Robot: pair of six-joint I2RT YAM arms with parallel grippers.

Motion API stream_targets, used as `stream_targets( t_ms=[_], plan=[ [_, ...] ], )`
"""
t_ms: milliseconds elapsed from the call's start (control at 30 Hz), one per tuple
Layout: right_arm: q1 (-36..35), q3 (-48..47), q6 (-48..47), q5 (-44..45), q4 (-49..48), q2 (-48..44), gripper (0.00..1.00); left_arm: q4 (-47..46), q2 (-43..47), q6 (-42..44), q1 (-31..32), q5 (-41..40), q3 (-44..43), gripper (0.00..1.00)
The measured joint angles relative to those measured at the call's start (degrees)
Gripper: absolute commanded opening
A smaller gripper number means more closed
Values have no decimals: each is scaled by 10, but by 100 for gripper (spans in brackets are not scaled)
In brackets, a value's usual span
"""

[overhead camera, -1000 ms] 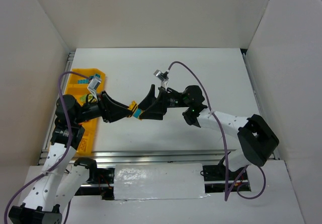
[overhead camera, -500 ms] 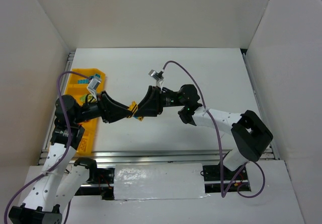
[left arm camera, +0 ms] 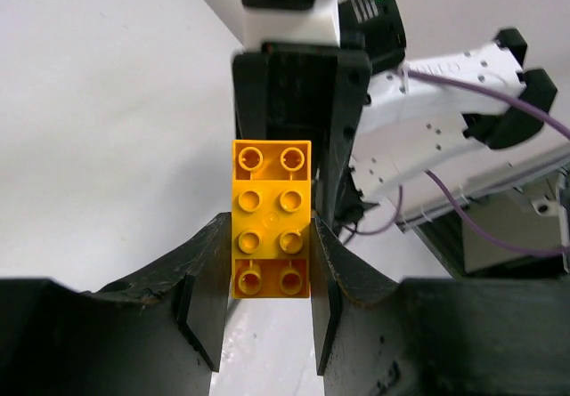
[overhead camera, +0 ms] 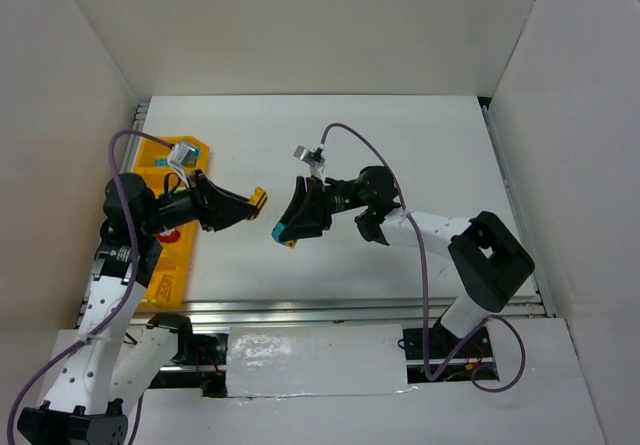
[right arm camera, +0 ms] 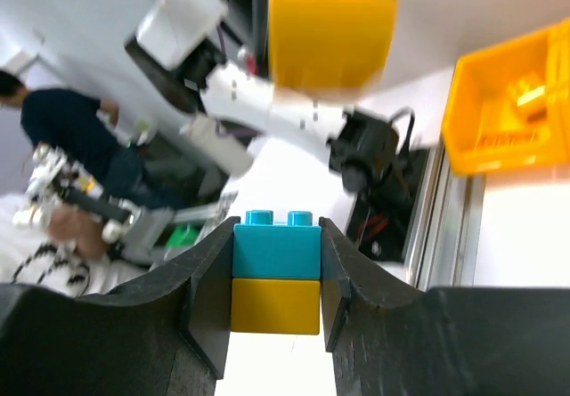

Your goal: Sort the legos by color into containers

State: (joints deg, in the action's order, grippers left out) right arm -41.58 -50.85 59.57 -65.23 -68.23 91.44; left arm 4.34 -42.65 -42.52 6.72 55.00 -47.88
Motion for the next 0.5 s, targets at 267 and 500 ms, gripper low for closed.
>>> stream_targets(
  t_ms=[267, 500],
  plan=[
    [61, 36, -54, -52, 57, 5, 0, 98, -33, 35, -109, -68, -33, 0],
    [80, 32, -280, 82, 399, -77, 0, 279, -36, 17, -205, -382, 12, 0]
  ],
)
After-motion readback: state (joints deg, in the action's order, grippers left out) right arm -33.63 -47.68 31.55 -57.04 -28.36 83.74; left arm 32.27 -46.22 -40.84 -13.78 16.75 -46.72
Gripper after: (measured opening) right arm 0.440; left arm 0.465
